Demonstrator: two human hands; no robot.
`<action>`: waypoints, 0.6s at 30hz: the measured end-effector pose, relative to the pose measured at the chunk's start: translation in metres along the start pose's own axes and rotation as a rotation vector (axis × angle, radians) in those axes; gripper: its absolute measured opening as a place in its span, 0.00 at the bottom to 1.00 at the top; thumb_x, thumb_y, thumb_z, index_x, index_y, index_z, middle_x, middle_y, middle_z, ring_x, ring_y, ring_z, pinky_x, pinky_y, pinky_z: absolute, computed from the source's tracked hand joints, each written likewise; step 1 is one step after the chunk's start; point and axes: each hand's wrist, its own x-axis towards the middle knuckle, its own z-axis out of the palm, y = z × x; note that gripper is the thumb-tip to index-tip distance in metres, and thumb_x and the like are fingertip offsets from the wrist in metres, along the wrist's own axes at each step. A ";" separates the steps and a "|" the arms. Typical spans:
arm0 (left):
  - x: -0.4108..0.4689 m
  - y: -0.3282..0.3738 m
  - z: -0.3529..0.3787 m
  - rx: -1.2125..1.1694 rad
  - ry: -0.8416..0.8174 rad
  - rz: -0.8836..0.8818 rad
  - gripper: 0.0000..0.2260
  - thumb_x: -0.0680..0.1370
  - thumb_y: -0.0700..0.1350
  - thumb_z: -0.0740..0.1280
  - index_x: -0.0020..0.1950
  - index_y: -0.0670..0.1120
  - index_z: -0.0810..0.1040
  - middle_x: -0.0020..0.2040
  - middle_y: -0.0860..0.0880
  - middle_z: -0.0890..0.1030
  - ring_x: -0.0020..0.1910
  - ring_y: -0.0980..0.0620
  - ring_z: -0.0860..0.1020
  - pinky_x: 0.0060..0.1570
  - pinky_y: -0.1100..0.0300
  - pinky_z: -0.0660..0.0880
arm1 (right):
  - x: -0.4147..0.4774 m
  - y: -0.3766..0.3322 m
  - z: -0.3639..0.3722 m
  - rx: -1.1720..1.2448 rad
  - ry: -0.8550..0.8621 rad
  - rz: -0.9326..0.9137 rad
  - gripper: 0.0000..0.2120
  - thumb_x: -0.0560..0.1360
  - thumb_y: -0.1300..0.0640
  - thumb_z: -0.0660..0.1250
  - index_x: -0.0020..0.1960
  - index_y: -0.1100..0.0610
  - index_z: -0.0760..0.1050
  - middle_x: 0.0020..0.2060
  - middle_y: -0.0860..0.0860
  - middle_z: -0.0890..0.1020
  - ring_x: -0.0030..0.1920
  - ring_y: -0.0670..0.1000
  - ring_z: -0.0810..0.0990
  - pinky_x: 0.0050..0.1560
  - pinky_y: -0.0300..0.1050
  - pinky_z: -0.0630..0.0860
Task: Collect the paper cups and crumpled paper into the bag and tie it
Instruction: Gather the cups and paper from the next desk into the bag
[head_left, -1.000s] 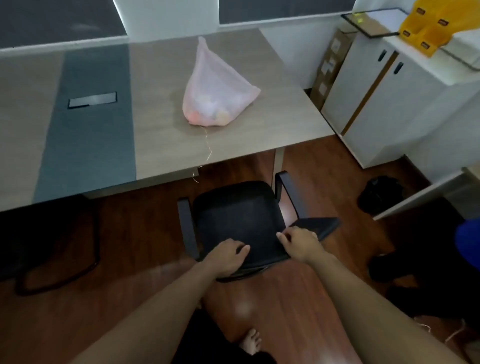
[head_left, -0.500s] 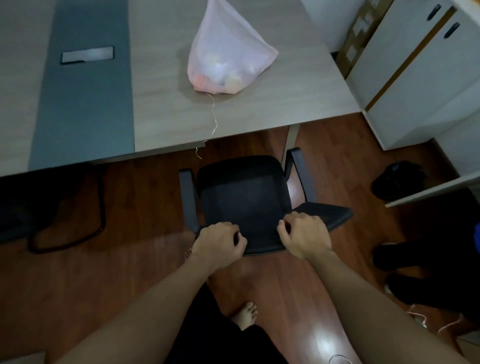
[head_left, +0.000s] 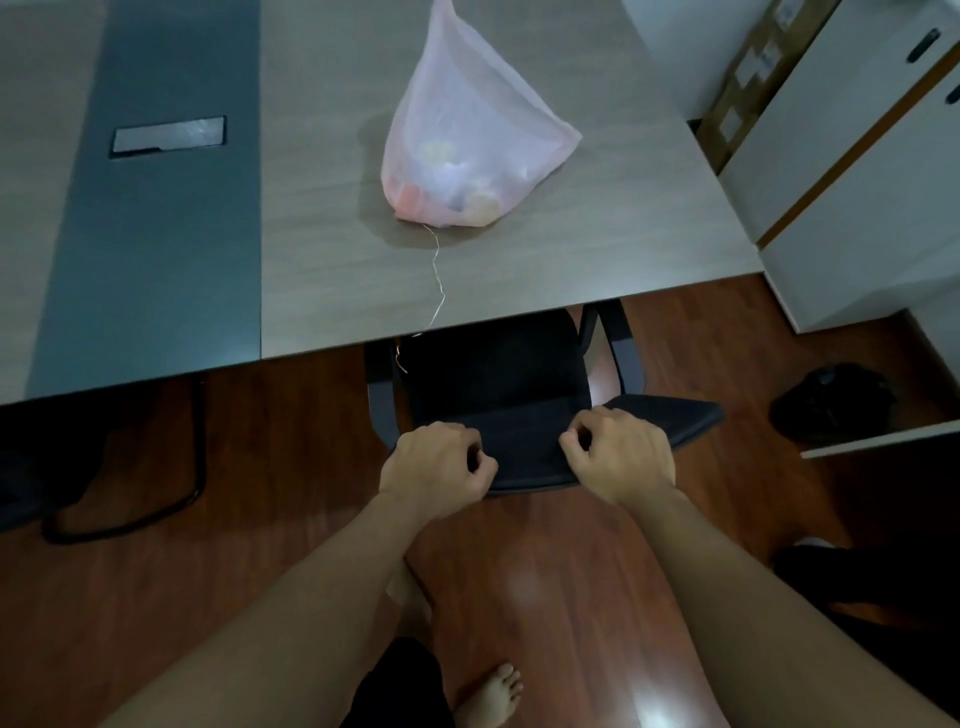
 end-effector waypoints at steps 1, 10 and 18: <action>0.010 -0.003 -0.002 0.002 0.009 -0.001 0.15 0.78 0.60 0.60 0.39 0.54 0.79 0.36 0.56 0.78 0.34 0.57 0.77 0.37 0.54 0.80 | 0.011 0.000 -0.002 0.000 0.003 -0.002 0.16 0.81 0.40 0.59 0.46 0.45 0.83 0.41 0.42 0.81 0.41 0.48 0.79 0.40 0.47 0.70; 0.088 -0.022 -0.025 -0.006 0.032 -0.011 0.15 0.76 0.60 0.60 0.40 0.53 0.80 0.37 0.56 0.79 0.36 0.55 0.78 0.38 0.53 0.80 | 0.093 -0.001 -0.016 0.003 0.007 -0.003 0.17 0.81 0.39 0.57 0.47 0.43 0.82 0.41 0.42 0.81 0.43 0.49 0.79 0.39 0.47 0.71; 0.137 -0.035 -0.041 -0.012 0.012 -0.030 0.15 0.73 0.60 0.59 0.40 0.52 0.79 0.38 0.55 0.80 0.40 0.51 0.79 0.40 0.55 0.77 | 0.143 -0.010 -0.030 0.009 -0.013 0.036 0.15 0.82 0.41 0.60 0.48 0.44 0.83 0.42 0.43 0.81 0.43 0.50 0.79 0.42 0.48 0.74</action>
